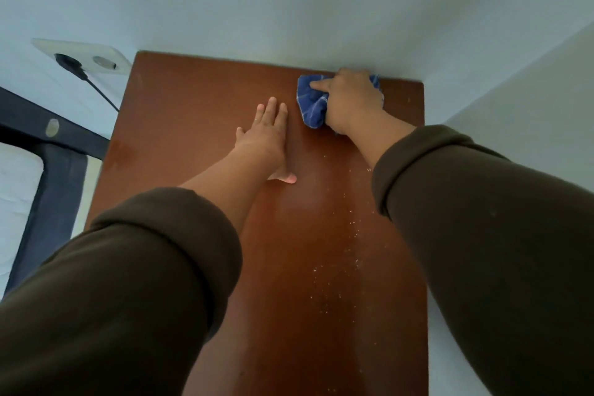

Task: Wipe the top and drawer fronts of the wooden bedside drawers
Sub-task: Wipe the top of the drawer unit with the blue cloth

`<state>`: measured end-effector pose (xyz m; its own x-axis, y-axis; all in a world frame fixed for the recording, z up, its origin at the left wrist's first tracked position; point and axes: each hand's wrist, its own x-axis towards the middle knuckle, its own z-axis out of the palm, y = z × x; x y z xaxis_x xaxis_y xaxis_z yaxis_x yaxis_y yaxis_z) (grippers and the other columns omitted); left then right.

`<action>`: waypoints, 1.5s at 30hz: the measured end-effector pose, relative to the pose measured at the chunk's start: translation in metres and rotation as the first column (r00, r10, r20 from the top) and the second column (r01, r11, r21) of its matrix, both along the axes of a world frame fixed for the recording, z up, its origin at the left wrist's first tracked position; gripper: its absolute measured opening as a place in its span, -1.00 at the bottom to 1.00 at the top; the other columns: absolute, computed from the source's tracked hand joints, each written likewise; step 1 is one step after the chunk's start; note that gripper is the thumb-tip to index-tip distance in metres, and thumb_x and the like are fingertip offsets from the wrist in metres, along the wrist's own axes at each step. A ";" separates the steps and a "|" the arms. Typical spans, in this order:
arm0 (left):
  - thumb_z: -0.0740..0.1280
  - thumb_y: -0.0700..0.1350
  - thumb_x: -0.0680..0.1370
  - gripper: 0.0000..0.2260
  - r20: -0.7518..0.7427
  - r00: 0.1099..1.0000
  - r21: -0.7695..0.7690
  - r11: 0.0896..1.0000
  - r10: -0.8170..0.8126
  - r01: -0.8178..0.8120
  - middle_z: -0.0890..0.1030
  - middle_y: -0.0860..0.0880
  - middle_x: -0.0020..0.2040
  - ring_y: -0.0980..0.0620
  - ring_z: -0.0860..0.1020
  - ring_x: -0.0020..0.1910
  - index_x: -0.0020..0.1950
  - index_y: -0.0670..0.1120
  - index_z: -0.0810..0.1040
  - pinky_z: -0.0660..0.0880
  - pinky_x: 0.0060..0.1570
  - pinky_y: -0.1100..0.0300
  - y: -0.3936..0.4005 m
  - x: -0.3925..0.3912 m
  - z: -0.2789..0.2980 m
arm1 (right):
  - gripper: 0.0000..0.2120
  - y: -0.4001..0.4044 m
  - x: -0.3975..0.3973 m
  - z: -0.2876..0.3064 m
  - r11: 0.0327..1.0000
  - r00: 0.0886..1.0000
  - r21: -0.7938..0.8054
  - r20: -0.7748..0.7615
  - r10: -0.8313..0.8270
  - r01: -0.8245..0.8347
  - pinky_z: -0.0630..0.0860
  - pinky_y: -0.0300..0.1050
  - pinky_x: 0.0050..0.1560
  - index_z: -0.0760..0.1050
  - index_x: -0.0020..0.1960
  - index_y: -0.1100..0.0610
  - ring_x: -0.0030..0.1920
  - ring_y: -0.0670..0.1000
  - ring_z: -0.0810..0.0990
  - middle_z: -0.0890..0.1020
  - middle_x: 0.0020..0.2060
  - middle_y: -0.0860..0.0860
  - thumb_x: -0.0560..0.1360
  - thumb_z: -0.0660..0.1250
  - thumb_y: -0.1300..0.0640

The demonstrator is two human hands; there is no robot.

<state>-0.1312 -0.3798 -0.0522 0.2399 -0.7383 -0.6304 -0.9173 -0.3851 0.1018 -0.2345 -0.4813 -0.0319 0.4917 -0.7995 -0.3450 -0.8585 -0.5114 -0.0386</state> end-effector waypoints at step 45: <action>0.14 -0.30 0.63 -0.36 -0.010 0.989 -0.136 0.980 -0.149 0.147 -0.24 -0.03 0.57 -0.04 -0.15 0.55 0.57 -0.11 -0.19 0.11 0.48 -0.06 0.191 -0.064 -0.029 | -0.63 0.361 -0.119 -0.002 0.960 0.958 0.078 0.086 -0.274 0.268 0.46 -0.13 0.04 0.41 0.39 -0.02 0.23 0.07 0.43 0.52 0.18 0.02 0.59 0.21 0.14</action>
<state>-0.1957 -0.1887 -0.0812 0.1100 -0.8433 -0.5261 -0.9604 -0.2266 0.1624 -0.3534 -0.1200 -0.0335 0.2925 -0.8847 -0.3630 -0.9553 -0.2535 -0.1519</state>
